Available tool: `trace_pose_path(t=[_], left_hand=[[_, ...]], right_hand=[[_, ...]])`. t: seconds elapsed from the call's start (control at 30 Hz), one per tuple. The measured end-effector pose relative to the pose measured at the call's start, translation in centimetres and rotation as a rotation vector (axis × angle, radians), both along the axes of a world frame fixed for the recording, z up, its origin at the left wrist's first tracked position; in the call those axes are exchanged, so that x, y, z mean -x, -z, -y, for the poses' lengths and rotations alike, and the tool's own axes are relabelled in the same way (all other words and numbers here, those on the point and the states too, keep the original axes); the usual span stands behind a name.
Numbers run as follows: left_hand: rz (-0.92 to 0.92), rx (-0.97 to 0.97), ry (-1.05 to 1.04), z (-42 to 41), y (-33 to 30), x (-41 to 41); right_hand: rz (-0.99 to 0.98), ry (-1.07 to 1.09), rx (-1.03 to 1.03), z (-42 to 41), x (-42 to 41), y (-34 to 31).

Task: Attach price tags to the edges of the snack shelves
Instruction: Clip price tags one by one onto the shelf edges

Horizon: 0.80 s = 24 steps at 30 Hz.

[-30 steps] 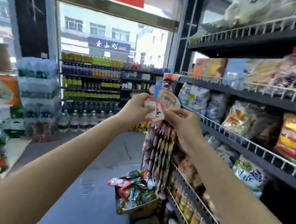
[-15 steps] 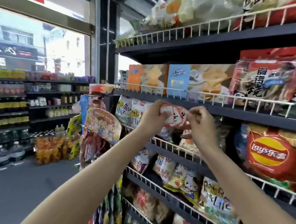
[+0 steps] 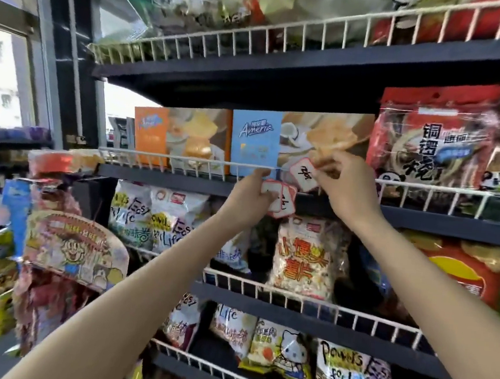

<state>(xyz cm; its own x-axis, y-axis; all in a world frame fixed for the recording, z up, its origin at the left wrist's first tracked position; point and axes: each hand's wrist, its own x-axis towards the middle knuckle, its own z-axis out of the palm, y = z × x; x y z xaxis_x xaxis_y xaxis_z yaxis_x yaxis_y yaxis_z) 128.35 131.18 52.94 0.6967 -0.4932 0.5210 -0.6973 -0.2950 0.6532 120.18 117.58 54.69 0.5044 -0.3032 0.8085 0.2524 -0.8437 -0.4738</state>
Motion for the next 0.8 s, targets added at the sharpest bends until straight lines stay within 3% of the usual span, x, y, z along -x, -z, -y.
trace_pose_path(t=[0.2, 0.37, 0.57, 0.8], left_hand=[[-0.044, 0.043, 0.114, 0.3, -0.5, -0.3], [-0.101, 0.091, 0.179, 0.0, -0.5, 0.0], [-0.205, 0.151, 0.250, -0.4, 0.0, -0.1], [-0.370, 0.217, 0.322, -1.4, 0.8, -1.2]], right_hand=[[-0.013, 0.153, 0.164, 0.3, -0.5, -1.1], [0.010, 0.085, 0.177, 0.7, -0.9, -1.7], [-0.097, -0.017, 0.230, 1.3, -1.0, -1.6], [0.028, 0.032, 0.200, 1.3, -2.3, -1.8]])
